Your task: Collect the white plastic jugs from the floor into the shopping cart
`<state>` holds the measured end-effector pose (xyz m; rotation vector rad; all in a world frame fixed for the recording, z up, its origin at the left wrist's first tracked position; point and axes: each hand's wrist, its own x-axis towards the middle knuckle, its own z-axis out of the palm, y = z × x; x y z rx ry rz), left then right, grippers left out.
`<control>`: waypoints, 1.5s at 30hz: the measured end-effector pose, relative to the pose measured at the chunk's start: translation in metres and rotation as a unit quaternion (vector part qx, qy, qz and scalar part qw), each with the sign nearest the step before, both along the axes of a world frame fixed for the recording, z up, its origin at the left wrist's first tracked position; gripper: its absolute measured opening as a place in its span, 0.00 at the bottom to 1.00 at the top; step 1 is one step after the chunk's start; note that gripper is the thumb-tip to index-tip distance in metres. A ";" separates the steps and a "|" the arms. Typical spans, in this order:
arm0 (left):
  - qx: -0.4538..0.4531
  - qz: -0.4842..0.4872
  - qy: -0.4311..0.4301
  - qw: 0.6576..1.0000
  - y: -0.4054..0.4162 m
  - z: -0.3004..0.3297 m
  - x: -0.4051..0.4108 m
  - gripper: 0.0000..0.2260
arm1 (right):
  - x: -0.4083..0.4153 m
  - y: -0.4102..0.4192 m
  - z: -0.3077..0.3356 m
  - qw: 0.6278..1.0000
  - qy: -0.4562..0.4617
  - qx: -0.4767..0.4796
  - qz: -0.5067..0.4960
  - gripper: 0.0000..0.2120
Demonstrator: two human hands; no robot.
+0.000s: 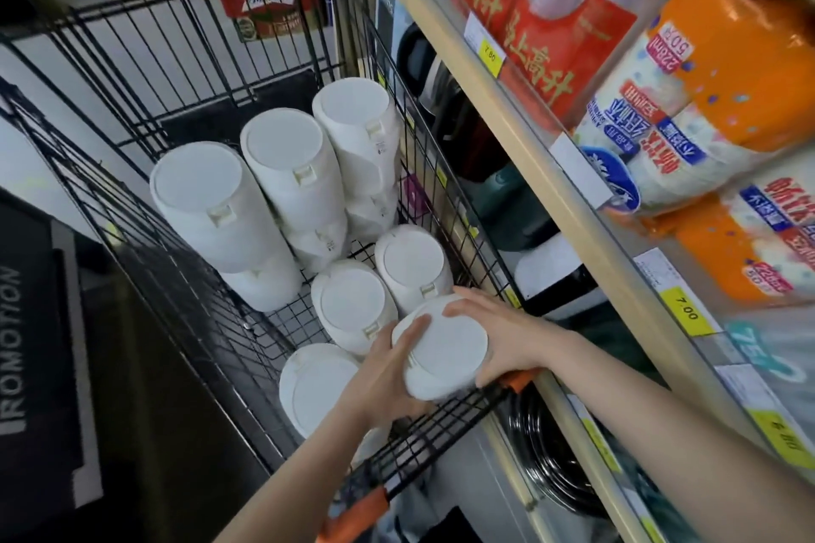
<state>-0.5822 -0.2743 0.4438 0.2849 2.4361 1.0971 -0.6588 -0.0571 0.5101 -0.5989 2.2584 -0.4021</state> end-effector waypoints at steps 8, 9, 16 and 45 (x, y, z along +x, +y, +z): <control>-0.071 -0.038 0.004 0.997 -0.012 -0.017 0.025 0.51 | 0.016 -0.009 -0.013 0.999 -0.017 0.002 0.036 0.35; -0.090 -0.066 0.017 0.994 -0.016 -0.018 0.024 0.50 | 0.018 -0.007 -0.016 0.999 -0.015 0.005 0.045 0.33; -0.175 -0.130 0.015 0.976 -0.045 0.011 0.021 0.46 | 0.026 -0.009 -0.001 0.999 0.007 0.037 0.035 0.24; -0.290 -0.651 0.166 0.682 -0.086 -0.018 -0.048 0.59 | 0.104 -0.085 -0.043 0.927 0.128 0.140 -0.325 0.58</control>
